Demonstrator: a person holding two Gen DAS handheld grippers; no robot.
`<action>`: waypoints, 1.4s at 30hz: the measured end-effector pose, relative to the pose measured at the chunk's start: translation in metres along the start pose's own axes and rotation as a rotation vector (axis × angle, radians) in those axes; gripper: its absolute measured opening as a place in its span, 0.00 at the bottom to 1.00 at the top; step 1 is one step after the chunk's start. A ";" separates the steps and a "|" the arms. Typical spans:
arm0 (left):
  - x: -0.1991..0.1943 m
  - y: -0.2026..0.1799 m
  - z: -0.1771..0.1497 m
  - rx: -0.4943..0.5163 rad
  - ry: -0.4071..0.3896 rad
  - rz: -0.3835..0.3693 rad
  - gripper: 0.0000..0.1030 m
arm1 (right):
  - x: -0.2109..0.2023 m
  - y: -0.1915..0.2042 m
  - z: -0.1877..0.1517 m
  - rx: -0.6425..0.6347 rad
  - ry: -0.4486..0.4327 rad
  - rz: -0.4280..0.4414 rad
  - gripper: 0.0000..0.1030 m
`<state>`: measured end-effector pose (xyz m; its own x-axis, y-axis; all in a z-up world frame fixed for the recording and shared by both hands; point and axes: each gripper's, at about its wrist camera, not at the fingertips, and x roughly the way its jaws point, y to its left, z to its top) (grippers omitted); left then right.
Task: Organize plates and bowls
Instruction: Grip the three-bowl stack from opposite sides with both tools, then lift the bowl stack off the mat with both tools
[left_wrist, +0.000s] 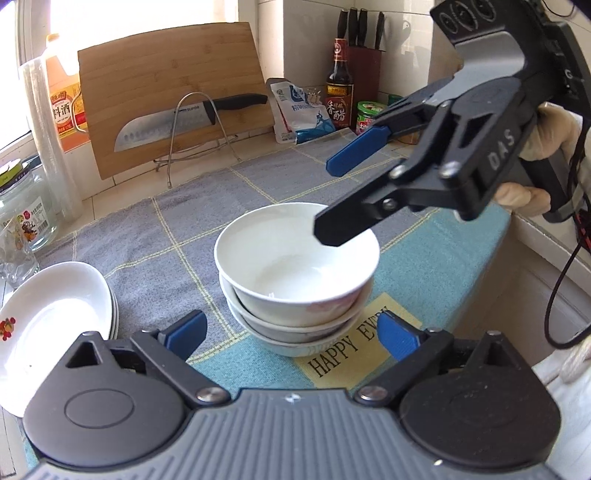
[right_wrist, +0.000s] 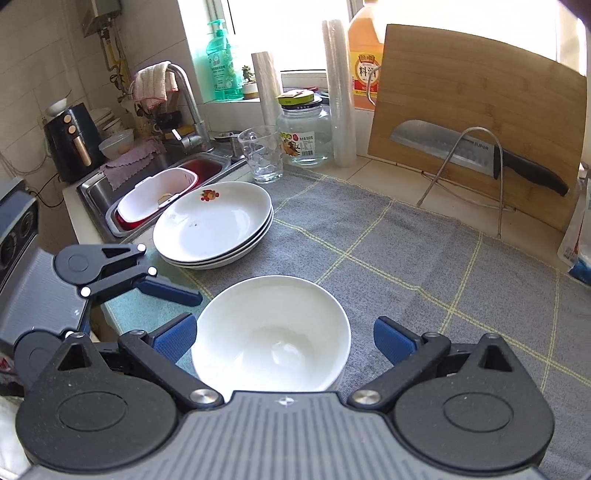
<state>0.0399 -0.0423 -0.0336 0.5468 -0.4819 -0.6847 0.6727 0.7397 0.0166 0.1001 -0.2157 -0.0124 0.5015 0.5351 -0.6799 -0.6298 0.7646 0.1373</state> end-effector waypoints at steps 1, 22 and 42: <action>0.000 0.002 -0.002 0.035 -0.007 -0.001 0.96 | -0.003 0.005 -0.003 -0.028 -0.003 -0.012 1.00; 0.055 0.022 -0.003 0.166 0.155 -0.091 0.93 | 0.059 0.000 -0.053 -0.229 0.191 -0.028 1.00; 0.072 0.042 0.009 0.331 0.183 -0.317 0.83 | 0.069 0.006 -0.037 -0.285 0.272 0.035 0.90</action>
<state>0.1120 -0.0501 -0.0758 0.2130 -0.5470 -0.8096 0.9304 0.3667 -0.0029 0.1089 -0.1881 -0.0854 0.3254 0.4151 -0.8496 -0.8024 0.5965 -0.0159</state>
